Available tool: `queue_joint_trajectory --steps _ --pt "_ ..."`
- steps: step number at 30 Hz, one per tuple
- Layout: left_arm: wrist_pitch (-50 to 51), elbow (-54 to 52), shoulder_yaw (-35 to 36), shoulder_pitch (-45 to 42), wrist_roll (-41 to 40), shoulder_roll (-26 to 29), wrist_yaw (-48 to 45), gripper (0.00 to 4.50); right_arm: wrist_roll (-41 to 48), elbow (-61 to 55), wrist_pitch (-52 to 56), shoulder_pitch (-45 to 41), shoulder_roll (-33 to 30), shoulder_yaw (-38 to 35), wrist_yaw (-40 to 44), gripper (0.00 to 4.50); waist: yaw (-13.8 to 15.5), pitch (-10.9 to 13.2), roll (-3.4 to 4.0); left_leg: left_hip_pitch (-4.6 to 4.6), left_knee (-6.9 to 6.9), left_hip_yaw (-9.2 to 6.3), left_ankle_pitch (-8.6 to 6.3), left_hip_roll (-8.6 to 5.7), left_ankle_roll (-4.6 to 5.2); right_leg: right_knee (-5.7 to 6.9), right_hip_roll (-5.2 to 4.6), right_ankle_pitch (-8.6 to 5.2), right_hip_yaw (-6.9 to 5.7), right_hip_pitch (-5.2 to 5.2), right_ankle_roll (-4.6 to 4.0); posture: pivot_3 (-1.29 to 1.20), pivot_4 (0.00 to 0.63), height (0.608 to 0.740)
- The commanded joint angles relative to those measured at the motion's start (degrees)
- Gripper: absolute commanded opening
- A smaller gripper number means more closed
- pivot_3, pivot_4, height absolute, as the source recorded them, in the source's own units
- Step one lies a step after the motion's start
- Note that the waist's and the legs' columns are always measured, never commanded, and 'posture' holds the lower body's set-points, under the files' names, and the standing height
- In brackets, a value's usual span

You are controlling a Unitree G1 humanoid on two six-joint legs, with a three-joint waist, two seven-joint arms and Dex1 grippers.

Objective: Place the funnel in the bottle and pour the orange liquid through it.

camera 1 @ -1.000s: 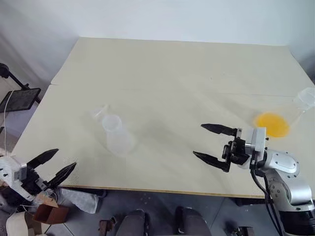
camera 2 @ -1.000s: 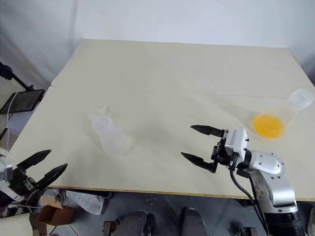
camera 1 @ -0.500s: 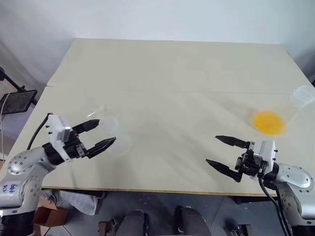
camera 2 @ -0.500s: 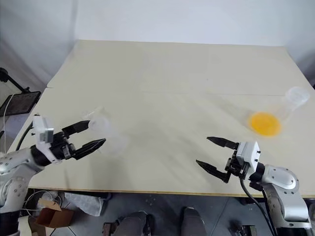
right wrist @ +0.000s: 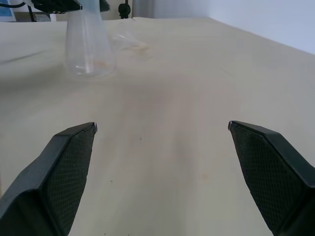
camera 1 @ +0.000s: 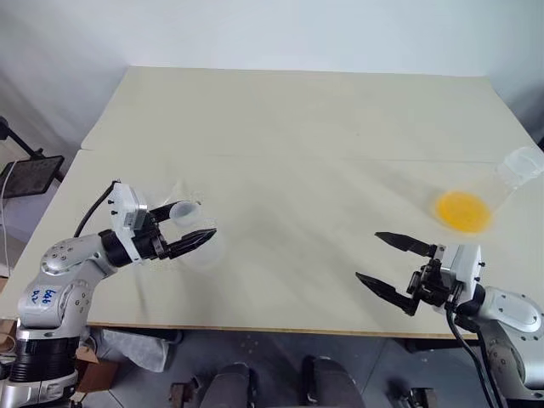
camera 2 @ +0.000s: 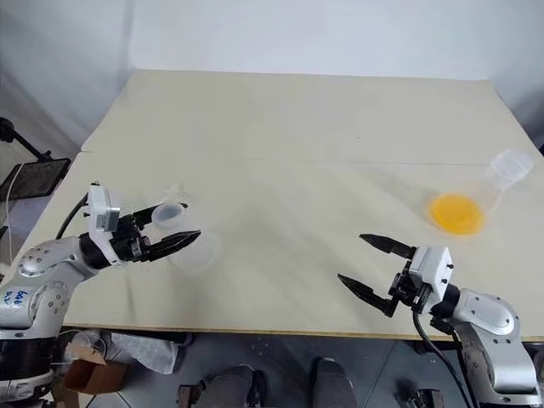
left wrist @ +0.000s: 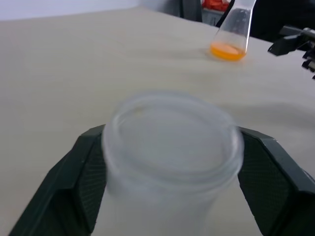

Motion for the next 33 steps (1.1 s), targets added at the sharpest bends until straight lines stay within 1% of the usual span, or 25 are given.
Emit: queue_joint_trajectory --steps 1,5,6,7,10,11,15,19,21,25,27,29,33 --pt "-0.80 -0.16 0.46 -0.69 0.05 0.04 -0.48 3.93 0.07 -2.87 -1.43 0.55 0.39 -1.33 -0.87 4.50 0.13 0.00 0.00 -0.02 0.05 -0.01 0.00 0.00 0.00 0.00 -0.01 0.00 0.00 0.00 0.00 0.00 0.150 0.740" --pt "-1.15 0.22 -0.21 -1.06 0.52 -0.01 -1.34 3.93 0.05 -3.06 -1.36 0.27 0.34 -1.33 -1.36 4.50 0.20 0.00 0.00 -0.04 0.10 -0.02 0.00 0.00 0.00 0.01 -0.07 0.00 0.03 0.01 0.00 0.00 0.150 0.740" --pt "-1.02 0.32 -0.12 -1.27 0.42 -0.15 -1.22 3.58 0.11 -3.00 -1.34 0.15 0.27 -1.39 -1.45 4.50 0.17 0.00 0.00 -0.04 0.10 -0.02 -0.01 0.00 -0.01 0.01 -0.07 0.00 0.03 0.01 0.00 0.00 0.150 0.740" --pt "-0.96 0.44 -0.02 -1.52 0.34 -0.25 -1.13 3.42 0.15 -2.94 -1.35 0.08 0.20 -1.45 -1.50 4.50 0.16 0.00 0.00 -0.04 0.10 -0.02 -0.01 0.01 -0.01 0.01 -0.07 0.00 0.03 0.00 0.00 0.00 0.150 0.740" --pt "-0.83 0.86 0.17 -2.14 0.08 -0.49 -1.01 2.55 0.14 -2.72 -1.52 0.14 0.11 -1.55 -1.50 4.50 0.22 0.00 0.00 -0.04 0.11 -0.02 -0.01 0.02 -0.01 0.02 -0.06 0.00 0.02 0.01 0.00 0.00 0.150 0.740" --pt "-0.93 0.91 0.08 -2.15 0.14 -0.43 -1.27 2.42 0.09 -2.72 -1.63 0.34 0.15 -1.57 -1.52 4.50 0.20 0.00 0.00 -0.03 0.11 -0.02 -0.01 0.01 -0.01 0.02 -0.05 0.00 0.03 0.01 0.00 0.00 0.150 0.740" --pt "-0.76 0.44 -0.92 -2.78 -0.31 -0.38 -2.88 2.41 -0.21 -2.95 -2.17 1.41 0.44 -1.67 -2.03 4.50 0.24 0.00 0.00 -0.04 0.12 -0.02 -0.01 0.01 -0.01 0.04 -0.05 0.00 0.02 0.01 0.00 0.00 0.150 0.740" --pt "0.04 0.24 -5.90 -9.95 -0.40 -3.52 -3.66 2.41 -0.02 -4.53 -2.16 4.46 0.36 -4.26 -3.67 4.50 1.43 0.00 0.00 -0.09 0.22 -0.02 -0.01 -0.02 0.00 0.05 0.01 0.01 0.01 0.01 0.01 0.00 0.150 0.740" --pt "-0.70 2.46 -9.51 -14.67 1.48 -6.24 -3.95 2.41 0.24 -5.84 -2.12 6.71 0.37 -6.18 -4.54 4.50 1.77 0.00 0.00 -0.17 0.34 -0.07 -0.01 -0.07 0.01 0.10 0.04 0.02 -0.01 0.02 0.04 0.00 0.150 0.740" --pt "-4.02 11.46 -17.19 -25.14 7.55 -13.59 -4.01 2.41 0.03 -9.06 -2.33 12.07 1.47 -9.45 -6.50 4.50 2.30 -0.01 -0.03 -0.17 0.46 -0.01 -0.03 -0.15 0.05 0.15 0.16 0.07 -0.05 0.05 0.13 0.00 0.150 0.740" --pt "-7.78 18.33 -21.07 -31.14 11.47 -18.38 -4.57 2.41 -0.30 -11.57 -2.73 15.55 2.89 -10.85 -8.00 4.50 2.44 -0.01 -0.04 -0.17 0.46 0.08 -0.03 -0.14 0.06 0.17 0.23 0.08 -0.18 0.03 0.15 0.00 0.150 0.740" --pt "-11.16 25.27 -22.85 -35.92 14.27 -22.41 -4.43 2.41 -0.75 -13.88 -2.97 18.42 4.35 -11.68 -9.53 4.50 2.75 0.00 -0.06 -0.20 0.48 0.16 -0.03 -0.14 0.06 0.17 0.24 0.08 -0.27 0.00 0.16 0.00 0.150 0.740" --pt "-19.16 37.78 -24.79 -42.18 19.22 -27.86 -4.67 2.41 -2.04 -17.91 -3.83 23.34 7.43 -12.37 -12.51 4.50 2.31 0.01 -0.07 -0.18 0.45 0.44 -0.02 -0.09 0.10 0.02 0.31 0.09 -0.17 -0.03 0.18 0.00 0.150 0.740"
